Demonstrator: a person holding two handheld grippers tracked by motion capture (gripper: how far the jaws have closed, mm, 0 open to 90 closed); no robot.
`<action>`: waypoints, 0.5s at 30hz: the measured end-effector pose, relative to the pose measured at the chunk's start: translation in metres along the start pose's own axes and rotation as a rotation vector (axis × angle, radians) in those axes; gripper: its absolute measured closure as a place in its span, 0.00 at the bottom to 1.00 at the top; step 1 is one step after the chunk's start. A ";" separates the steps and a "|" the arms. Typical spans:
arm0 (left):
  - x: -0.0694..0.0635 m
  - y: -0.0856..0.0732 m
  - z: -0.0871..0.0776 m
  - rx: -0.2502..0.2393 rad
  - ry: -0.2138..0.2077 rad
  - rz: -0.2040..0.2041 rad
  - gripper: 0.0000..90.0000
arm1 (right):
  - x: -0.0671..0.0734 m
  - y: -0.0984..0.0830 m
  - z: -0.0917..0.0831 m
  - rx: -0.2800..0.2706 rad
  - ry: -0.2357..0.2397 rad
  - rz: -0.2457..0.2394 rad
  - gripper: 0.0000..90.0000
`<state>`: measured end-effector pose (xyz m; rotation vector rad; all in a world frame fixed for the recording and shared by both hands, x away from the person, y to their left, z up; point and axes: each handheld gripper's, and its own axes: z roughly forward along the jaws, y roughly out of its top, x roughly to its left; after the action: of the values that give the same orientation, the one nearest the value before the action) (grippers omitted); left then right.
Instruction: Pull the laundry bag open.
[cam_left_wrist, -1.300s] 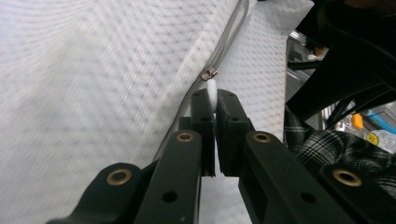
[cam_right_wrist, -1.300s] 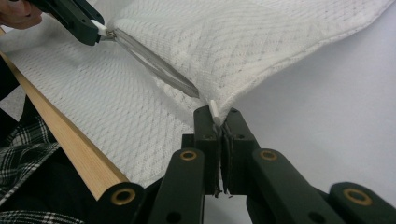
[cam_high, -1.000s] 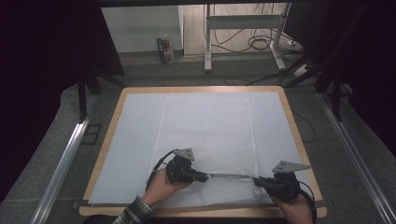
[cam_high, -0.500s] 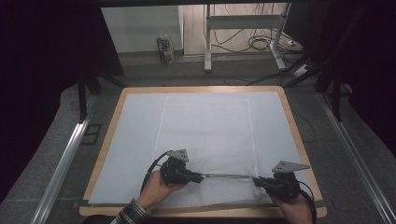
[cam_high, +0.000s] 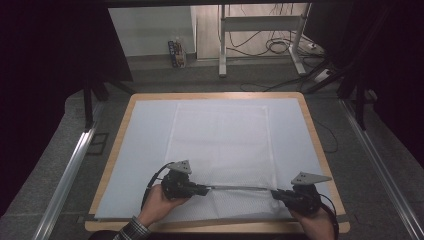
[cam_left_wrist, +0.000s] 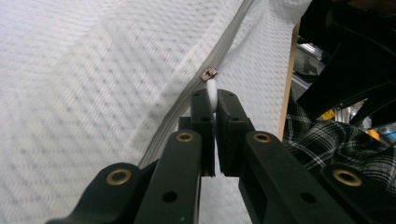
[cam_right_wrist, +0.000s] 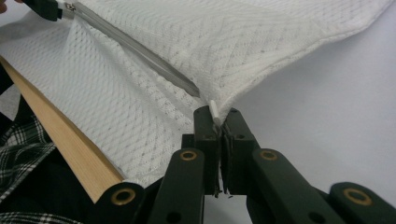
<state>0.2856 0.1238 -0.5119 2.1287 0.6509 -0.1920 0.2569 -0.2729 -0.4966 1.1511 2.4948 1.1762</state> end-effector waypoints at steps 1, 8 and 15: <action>0.000 -0.001 -0.001 0.001 0.001 0.000 0.97 | 0.000 0.000 0.000 0.003 0.001 -0.001 0.95; 0.002 -0.010 -0.009 0.003 0.023 -0.019 0.97 | -0.002 -0.001 0.000 0.005 -0.012 0.004 0.95; 0.005 -0.019 -0.019 -0.012 0.031 -0.040 0.97 | -0.003 -0.001 0.000 0.005 -0.016 0.009 0.95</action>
<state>0.2786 0.1498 -0.5153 2.1118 0.7116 -0.1768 0.2581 -0.2752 -0.4983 1.1691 2.4851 1.1583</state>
